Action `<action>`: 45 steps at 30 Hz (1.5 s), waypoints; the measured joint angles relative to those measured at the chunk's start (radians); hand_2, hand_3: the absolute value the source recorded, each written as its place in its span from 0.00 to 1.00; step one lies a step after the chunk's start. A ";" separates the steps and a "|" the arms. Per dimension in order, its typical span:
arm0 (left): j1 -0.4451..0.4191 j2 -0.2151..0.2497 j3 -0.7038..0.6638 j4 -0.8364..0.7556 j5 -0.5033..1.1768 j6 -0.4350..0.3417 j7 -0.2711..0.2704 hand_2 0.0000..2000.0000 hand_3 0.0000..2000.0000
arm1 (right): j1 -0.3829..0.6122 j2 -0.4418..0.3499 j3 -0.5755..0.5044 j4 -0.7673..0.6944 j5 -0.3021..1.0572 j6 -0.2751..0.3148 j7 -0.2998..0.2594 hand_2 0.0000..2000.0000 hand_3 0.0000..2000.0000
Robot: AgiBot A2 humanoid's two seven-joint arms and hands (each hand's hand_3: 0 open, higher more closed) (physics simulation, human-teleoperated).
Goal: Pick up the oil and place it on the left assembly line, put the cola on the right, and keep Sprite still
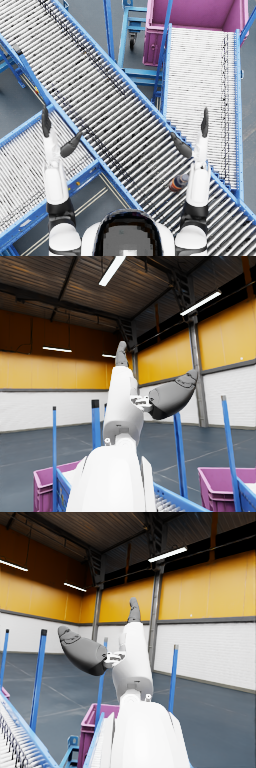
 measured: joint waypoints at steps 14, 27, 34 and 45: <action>0.001 0.009 -0.015 0.006 0.003 0.000 0.000 0.00 0.00 | -0.001 -0.010 -0.051 -0.047 0.003 0.000 0.000 0.00 0.00; 0.012 0.014 -0.015 -0.004 0.003 0.000 0.000 0.00 0.00 | 0.015 -0.016 -0.043 -0.003 0.003 0.000 0.000 0.00 0.00; 0.014 0.017 -0.018 -0.011 0.003 0.000 0.000 0.00 0.00 | 0.015 -0.019 -0.048 0.003 0.003 0.000 0.000 0.00 0.00; 0.005 0.024 -0.019 -0.017 0.003 0.000 0.000 0.00 0.00 | -0.003 -0.028 -0.051 0.001 0.003 0.000 0.000 0.00 0.00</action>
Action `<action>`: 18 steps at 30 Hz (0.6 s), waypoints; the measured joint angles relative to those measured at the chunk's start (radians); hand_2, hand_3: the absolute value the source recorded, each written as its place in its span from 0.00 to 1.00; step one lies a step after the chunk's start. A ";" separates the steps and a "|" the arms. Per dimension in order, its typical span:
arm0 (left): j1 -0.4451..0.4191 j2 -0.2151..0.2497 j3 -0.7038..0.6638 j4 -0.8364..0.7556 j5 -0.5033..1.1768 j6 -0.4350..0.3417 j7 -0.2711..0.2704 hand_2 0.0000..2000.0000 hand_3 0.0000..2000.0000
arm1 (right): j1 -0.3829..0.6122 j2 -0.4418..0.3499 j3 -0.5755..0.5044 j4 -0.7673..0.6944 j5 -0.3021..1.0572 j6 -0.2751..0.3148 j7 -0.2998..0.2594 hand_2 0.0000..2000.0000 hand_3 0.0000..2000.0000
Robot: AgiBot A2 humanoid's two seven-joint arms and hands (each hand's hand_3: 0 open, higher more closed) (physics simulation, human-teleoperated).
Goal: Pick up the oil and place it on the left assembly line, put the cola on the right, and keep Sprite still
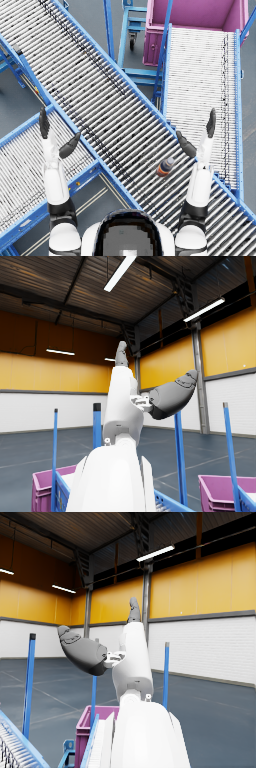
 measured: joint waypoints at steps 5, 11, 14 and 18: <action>0.011 0.001 -0.001 -0.002 0.000 0.000 0.000 0.00 0.00 | 0.005 -0.002 -0.002 0.003 0.000 0.000 0.000 0.00 0.00; 0.015 0.003 0.001 -0.003 0.000 0.000 0.000 0.00 0.00 | 0.009 -0.003 -0.001 0.005 0.000 0.000 0.000 0.00 0.00; 0.009 0.005 0.002 -0.005 0.000 0.000 0.000 0.00 0.00 | -0.008 -0.007 0.001 0.014 0.000 0.000 0.000 0.00 0.00; -0.004 0.009 0.006 -0.012 0.000 0.000 0.000 0.00 0.00 | -0.039 -0.014 0.010 0.030 0.000 0.000 0.000 0.00 0.00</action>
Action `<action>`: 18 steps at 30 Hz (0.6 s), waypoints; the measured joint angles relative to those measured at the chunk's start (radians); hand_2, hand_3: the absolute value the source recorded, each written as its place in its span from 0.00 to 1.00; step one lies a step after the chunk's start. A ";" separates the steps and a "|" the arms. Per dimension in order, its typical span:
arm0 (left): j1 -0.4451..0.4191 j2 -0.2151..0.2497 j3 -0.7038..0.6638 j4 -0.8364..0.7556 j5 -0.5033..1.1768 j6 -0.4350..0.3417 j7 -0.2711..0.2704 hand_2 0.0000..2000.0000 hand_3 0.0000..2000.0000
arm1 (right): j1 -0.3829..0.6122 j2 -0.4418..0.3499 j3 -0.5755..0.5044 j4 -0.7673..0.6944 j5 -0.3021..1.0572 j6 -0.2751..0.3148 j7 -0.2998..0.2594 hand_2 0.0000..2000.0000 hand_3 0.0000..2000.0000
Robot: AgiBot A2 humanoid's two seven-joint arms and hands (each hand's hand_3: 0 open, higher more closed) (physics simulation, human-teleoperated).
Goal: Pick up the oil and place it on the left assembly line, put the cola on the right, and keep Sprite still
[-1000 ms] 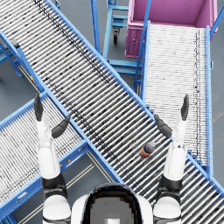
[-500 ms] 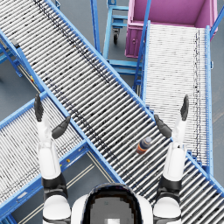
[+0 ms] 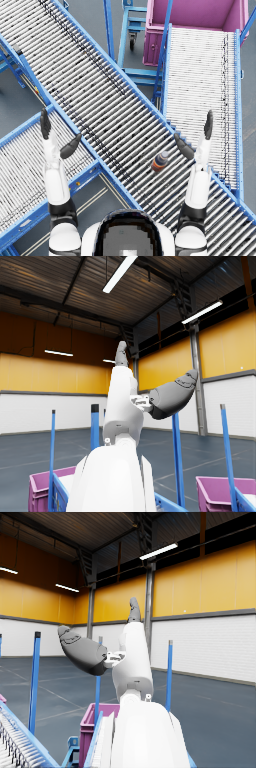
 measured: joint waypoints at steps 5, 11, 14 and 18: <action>-0.010 0.004 -0.002 -0.014 0.000 0.000 0.000 0.00 0.00 | -0.030 -0.007 0.004 0.021 0.000 0.000 0.000 0.00 0.00; -0.017 0.008 0.001 -0.016 0.000 0.000 0.000 0.00 0.00 | -0.064 -0.015 0.021 0.043 0.000 0.000 0.000 0.00 0.00; -0.015 0.009 0.003 -0.011 0.000 0.000 0.000 0.00 0.00 | -0.099 -0.018 0.059 0.057 0.000 0.000 0.000 0.00 0.00; -0.017 0.010 0.003 -0.010 0.000 0.000 0.000 0.00 0.00 | -0.144 -0.018 0.129 0.068 0.000 0.000 0.000 0.00 0.00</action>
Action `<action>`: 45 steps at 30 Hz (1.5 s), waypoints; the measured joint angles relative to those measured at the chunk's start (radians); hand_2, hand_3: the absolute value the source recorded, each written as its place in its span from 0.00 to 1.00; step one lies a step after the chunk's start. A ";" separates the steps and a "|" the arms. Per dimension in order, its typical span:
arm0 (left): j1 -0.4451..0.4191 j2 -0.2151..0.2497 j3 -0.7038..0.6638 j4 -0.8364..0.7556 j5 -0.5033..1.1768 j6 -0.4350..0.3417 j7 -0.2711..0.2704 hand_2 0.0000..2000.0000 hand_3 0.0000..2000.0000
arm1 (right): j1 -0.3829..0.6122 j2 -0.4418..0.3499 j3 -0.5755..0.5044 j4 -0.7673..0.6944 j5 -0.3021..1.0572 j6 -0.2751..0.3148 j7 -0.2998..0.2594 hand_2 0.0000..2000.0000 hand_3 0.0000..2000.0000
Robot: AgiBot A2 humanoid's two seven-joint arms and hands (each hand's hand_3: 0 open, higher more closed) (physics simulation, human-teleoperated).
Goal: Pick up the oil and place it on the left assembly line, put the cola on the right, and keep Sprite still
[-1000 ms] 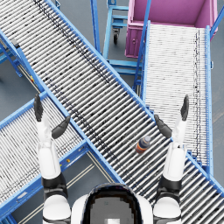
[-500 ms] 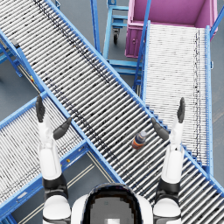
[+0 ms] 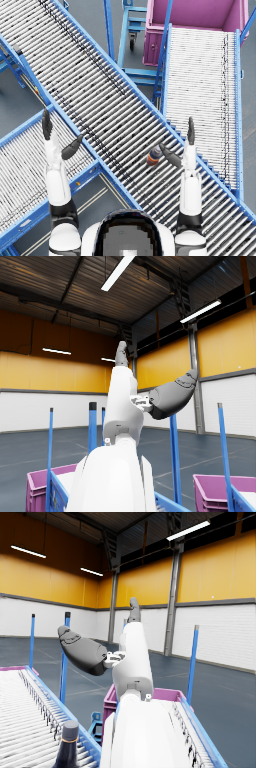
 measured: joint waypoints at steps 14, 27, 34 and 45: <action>-0.003 0.007 0.011 0.010 0.000 0.000 0.000 0.00 0.00 | -0.067 -0.003 0.205 -0.129 0.000 0.000 0.000 0.00 0.00; 0.006 0.012 0.003 0.033 0.000 0.000 0.000 0.00 0.00 | -0.019 -0.046 0.268 -0.514 0.000 0.000 0.000 0.00 0.00; 0.014 0.013 -0.013 0.025 0.000 0.000 0.000 0.00 0.00 | 0.027 -0.076 0.312 -0.683 0.000 0.000 0.000 0.00 0.00; 0.025 0.013 -0.047 0.045 0.000 0.000 0.000 0.00 0.00 | 0.197 -0.157 0.304 -1.011 0.000 0.013 0.002 1.00 0.82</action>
